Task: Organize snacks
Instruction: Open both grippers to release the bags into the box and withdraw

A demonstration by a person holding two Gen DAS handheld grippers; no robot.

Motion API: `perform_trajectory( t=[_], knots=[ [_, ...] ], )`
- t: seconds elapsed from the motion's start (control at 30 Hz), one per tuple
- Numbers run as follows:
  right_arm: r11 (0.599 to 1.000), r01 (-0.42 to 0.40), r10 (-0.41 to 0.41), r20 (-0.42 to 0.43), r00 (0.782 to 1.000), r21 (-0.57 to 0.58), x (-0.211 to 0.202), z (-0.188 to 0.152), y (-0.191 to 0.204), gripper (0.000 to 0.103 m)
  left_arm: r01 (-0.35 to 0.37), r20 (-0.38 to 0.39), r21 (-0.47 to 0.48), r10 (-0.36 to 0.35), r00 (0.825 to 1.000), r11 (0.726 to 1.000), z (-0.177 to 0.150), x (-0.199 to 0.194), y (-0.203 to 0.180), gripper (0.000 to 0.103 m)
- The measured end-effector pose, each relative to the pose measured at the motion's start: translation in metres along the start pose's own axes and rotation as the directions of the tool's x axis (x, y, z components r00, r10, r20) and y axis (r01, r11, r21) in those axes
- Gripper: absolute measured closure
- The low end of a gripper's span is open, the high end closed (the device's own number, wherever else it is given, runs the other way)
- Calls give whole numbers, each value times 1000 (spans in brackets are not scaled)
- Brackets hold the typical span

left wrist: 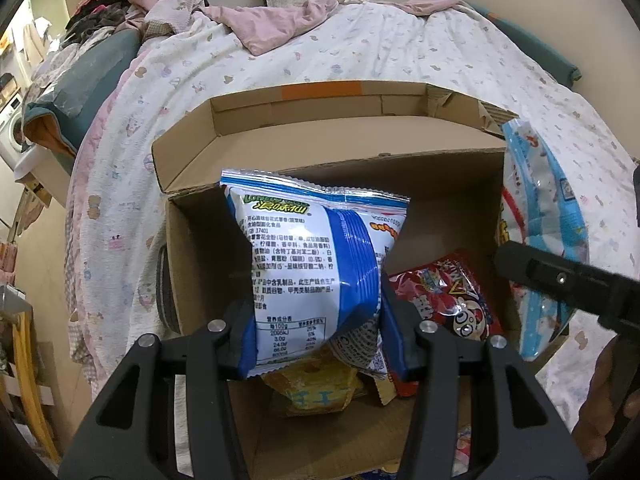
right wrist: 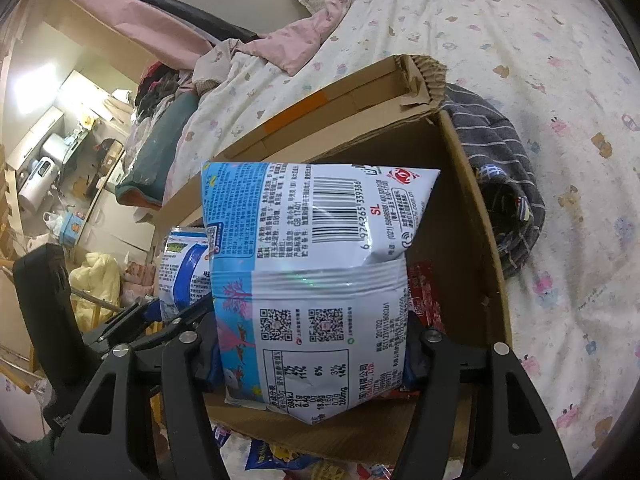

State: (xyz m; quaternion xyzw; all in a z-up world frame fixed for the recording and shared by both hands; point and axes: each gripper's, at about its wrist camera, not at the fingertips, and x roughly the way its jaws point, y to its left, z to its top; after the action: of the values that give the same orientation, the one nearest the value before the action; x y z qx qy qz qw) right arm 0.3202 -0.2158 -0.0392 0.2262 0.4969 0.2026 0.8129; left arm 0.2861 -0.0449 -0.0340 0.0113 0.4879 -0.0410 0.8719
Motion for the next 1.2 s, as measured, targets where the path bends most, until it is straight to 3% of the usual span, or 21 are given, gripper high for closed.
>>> perform_trajectory(
  t=[0.17, 0.27, 0.3, 0.37, 0.5, 0.73, 0.93, 1.2],
  knots=[
    [1000, -7, 7, 4, 1000, 13, -1, 0, -1, 36, 10, -6, 29, -10, 1000, 1000, -3, -1, -8, 54],
    [1000, 2, -2, 17, 1000, 7, -2, 1, 3, 30, 24, -16, 42, -23, 1000, 999, -3, -1, -12, 52],
    [1000, 2, -2, 14, 1000, 8, -2, 1, 3, 24, 25, -19, 42, -24, 1000, 999, -3, -2, -12, 50],
    [1000, 10, -10, 12, 1000, 7, -2, 1, 4, 16, 18, -17, 41, -17, 1000, 999, -3, -4, -13, 36],
    [999, 35, -35, 26, 999, -3, -2, 1, 5, 0, 21, 14, 30, -22, 1000, 999, -1, -13, -12, 31],
    [998, 48, -45, 92, 995, -38, -17, 3, 10, 0, 24, 31, 22, -25, 999, 999, 0, -18, -11, 30],
    [996, -9, 28, 214, 976, -88, -46, 5, 21, 0, 16, 34, 22, -17, 999, 1000, -1, -19, -12, 30],
    [999, 9, 0, 171, 985, -51, -38, 4, 14, 0, 13, 25, 8, -13, 1000, 1000, -3, -18, -8, 30]
  ],
)
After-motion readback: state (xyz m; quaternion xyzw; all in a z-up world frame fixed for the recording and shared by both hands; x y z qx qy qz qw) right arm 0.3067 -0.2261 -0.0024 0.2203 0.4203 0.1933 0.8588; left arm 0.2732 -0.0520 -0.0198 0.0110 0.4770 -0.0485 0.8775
